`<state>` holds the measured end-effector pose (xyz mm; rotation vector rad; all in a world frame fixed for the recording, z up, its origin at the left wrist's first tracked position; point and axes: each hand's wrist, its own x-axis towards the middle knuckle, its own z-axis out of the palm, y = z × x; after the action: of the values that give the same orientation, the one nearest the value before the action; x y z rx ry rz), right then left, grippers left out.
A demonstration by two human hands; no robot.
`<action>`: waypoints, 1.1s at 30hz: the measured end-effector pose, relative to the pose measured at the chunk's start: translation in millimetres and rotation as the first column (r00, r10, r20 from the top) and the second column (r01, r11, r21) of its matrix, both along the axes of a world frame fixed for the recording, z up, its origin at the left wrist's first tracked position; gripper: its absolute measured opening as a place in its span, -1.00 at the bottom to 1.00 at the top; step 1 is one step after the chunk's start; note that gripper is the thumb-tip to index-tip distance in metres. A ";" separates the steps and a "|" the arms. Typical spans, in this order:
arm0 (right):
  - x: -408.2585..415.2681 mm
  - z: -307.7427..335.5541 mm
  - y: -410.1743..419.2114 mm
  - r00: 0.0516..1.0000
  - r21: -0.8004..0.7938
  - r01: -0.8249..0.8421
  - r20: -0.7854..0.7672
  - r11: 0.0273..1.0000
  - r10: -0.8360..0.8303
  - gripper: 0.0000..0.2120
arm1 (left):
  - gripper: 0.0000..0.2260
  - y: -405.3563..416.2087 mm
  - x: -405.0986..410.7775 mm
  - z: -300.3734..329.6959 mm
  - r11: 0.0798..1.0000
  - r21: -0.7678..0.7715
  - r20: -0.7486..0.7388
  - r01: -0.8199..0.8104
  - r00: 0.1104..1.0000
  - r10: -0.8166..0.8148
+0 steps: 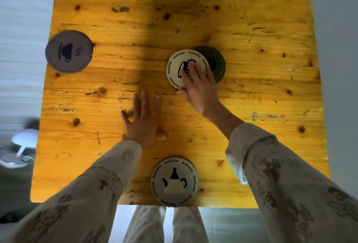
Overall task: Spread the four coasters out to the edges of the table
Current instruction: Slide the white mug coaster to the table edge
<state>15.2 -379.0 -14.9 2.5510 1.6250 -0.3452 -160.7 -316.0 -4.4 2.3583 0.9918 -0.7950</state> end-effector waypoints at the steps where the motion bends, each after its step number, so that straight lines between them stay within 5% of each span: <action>1: -2.8 3.2 -3.7 0.995 0.035 -0.074 0.075 0.997 0.071 -0.48 | 0.02 0.2 -0.4 -1.8 1.000 0.006 -0.002 0.004 1.000 -0.004; 3: -4.4 9.9 -11.4 0.980 0.172 -0.136 0.165 0.976 0.108 -0.68 | 0.03 1.9 -1.1 -4.1 1.000 0.016 -0.007 0.011 1.000 -0.011; 8: 19.1 29.0 -54.6 0.985 0.372 -0.144 0.145 0.917 0.096 -0.71 | 0.03 1.7 0.3 -1.1 1.000 0.025 -0.020 0.015 1.000 -0.015; 12: 35.3 31.2 -114.5 0.986 0.366 -0.094 0.165 0.926 0.035 -0.73 | 0.00 -0.6 4.9 6.5 0.999 0.034 -0.052 -0.001 0.999 0.003; 15: 36.3 20.3 -151.6 1.000 0.207 0.023 0.002 0.978 -0.024 -0.55 | -0.07 -12.5 14.6 9.9 1.000 0.030 -0.066 0.005 0.998 -0.003; 19: 40.4 1.2 -184.4 0.984 0.015 0.115 -0.139 0.993 -0.112 -0.41 | -0.22 -50.9 44.4 5.6 0.990 -0.011 0.180 0.138 0.975 -0.134; 24: 58.8 -6.9 -231.0 0.931 0.030 0.364 -0.033 0.931 -0.363 -0.30 | -0.28 -94.3 96.9 -6.9 0.980 0.110 0.343 0.164 0.920 -0.192; 33: 64.7 -18.7 -242.8 0.936 0.101 0.352 -0.036 0.931 -0.350 -0.40 | -0.47 -105.4 154.8 -15.8 0.908 0.348 0.406 0.231 0.836 -0.369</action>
<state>79.9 -621.8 -33.6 2.9276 1.2124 -0.3154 -6.0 -421.5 -20.1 2.8139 0.5586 -0.1565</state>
